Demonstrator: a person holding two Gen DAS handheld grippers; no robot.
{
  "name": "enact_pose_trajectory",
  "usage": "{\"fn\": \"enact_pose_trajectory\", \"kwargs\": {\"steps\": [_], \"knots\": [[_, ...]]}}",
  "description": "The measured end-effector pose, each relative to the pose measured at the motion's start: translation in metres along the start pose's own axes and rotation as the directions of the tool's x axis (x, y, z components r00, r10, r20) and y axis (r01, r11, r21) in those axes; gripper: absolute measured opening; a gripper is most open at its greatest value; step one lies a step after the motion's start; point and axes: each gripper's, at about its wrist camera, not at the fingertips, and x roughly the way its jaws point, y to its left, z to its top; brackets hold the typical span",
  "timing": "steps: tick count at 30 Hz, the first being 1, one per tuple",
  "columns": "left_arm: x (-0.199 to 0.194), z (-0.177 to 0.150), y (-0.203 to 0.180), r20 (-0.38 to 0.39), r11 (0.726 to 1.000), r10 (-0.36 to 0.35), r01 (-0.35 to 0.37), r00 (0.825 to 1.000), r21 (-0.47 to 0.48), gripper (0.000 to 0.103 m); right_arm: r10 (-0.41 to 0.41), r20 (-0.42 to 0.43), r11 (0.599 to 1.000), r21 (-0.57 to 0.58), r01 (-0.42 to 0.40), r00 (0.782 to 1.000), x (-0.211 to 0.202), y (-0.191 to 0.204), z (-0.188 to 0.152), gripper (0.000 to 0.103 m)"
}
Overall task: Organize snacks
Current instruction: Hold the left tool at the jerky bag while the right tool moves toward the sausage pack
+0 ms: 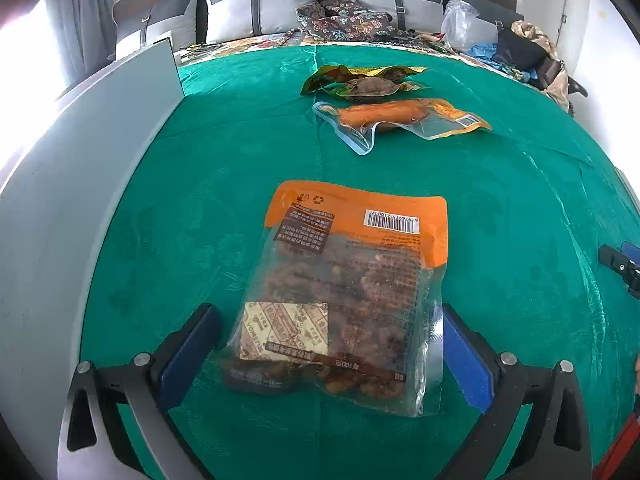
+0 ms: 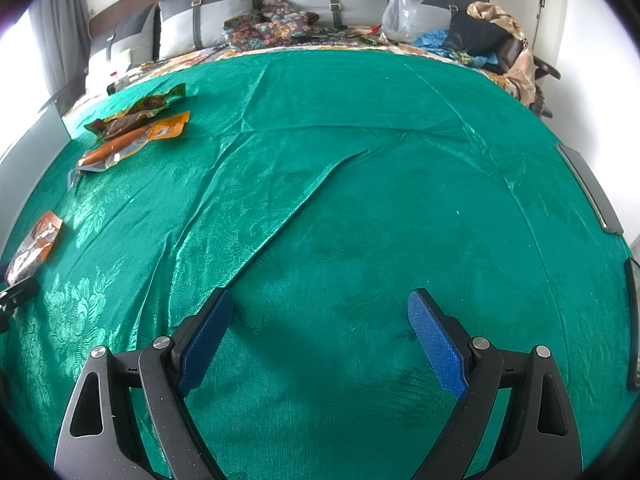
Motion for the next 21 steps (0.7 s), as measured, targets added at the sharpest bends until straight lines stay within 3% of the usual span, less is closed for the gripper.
{"fn": "enact_pose_trajectory", "kwargs": {"steps": [17,21], "knots": [[0.0,-0.001,0.0,0.016,1.0,0.003,-0.003,1.0,-0.013,0.103,0.001,-0.025,1.0,-0.001,-0.002,1.0,0.003,0.003,0.002,0.092],[0.0,-0.002,0.001,0.016,1.0,0.003,-0.003,1.0,-0.013,0.103,0.154,-0.069,0.984,0.101,-0.146,0.986,0.004,0.025,0.033,0.092]]}}
